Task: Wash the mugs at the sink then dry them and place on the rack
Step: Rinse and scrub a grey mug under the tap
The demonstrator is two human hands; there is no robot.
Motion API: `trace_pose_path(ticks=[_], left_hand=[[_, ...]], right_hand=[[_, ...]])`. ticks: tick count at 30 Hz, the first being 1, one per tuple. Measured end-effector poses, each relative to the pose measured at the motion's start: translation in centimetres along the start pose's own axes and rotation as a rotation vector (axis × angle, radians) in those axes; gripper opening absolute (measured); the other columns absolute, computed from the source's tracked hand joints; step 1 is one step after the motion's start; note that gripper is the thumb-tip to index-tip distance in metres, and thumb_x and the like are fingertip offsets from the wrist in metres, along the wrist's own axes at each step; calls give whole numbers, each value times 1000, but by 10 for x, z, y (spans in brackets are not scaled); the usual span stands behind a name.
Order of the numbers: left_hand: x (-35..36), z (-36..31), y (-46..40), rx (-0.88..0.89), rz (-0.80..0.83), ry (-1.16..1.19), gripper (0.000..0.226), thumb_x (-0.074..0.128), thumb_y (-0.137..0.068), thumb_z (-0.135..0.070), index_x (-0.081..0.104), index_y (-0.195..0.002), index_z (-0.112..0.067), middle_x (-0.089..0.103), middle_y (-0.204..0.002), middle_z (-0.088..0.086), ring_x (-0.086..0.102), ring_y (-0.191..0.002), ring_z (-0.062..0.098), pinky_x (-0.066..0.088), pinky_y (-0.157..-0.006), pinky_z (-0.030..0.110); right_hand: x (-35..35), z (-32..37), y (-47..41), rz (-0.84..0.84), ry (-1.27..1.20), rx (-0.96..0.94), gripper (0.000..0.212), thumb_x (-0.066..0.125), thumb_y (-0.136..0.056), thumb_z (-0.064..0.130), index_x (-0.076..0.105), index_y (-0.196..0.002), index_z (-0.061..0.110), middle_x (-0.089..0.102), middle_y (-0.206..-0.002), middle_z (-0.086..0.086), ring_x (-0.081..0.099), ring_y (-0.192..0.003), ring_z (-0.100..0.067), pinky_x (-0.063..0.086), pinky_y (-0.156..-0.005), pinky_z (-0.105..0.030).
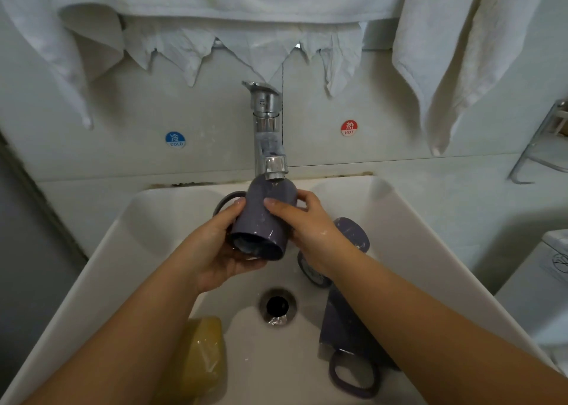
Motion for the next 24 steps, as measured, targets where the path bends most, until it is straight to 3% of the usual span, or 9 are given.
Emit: trace_pose_path(ticks=[2, 5, 8, 13, 16, 20, 24], left_hand=[[2, 1, 2, 8, 10, 0, 37, 58, -90, -42, 61, -113, -13, 72, -103, 18, 68, -97, 37, 56, -77, 47], [6, 2, 4, -5, 46, -50, 36, 57, -90, -41, 63, -109, -11, 73, -99, 16, 69, -95, 35, 55, -80, 47], [1, 1, 3, -25, 62, -111, 43, 58, -87, -43, 61, -112, -9, 73, -103, 16, 70, -96, 33, 54, -83, 48], [-2, 1, 3, -45, 142, -211, 50, 65, -70, -42, 63, -113, -15, 75, -96, 8, 71, -89, 25, 55, -81, 46], [5, 1, 4, 14, 163, -180, 47, 62, -74, -41, 61, -115, -18, 75, -100, 10, 72, -87, 25, 58, -73, 41], [6, 2, 2, 81, 169, -232, 53, 62, -72, -40, 59, -119, -14, 74, -104, 9, 72, -92, 23, 61, -72, 40], [1, 1, 1, 89, 160, -257, 51, 59, -75, -40, 60, -117, -11, 74, -101, 11, 73, -91, 25, 61, -71, 39]], right_hand=[[5, -3, 1, 22, -70, 5, 61, 74, -80, 31, 40, -130, 25, 56, -125, -7, 63, -106, -27, 54, -92, -45], [5, 3, 2, -30, 7, -30, 46, 57, -91, 43, 41, -131, 28, 60, -110, 1, 64, -95, -19, 56, -80, -34], [6, 4, 1, -28, 110, 8, 49, 47, -94, 50, 40, -136, 27, 59, -117, -2, 63, -99, -21, 54, -87, -38], [0, 8, 5, 75, 32, 99, 41, 57, -93, 36, 44, -130, 24, 58, -124, -9, 62, -105, -26, 52, -94, -43], [-3, 10, 6, 76, 111, 70, 54, 67, -86, 33, 40, -132, 25, 57, -123, -6, 61, -101, -25, 54, -89, -40], [-5, 15, 4, -34, 248, 29, 57, 69, -82, 43, 45, -128, 22, 59, -119, -2, 63, -94, -20, 55, -81, -34], [-2, 13, 1, -42, 303, 51, 63, 62, -84, 53, 43, -135, 20, 58, -125, -4, 61, -103, -21, 51, -87, -34]])
Point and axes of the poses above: each hand's wrist, its own y-axis away from the middle knuckle, its own x-axis out of the palm, z = x × y, the point moved 4 cm from there along -y, towards the middle knuckle
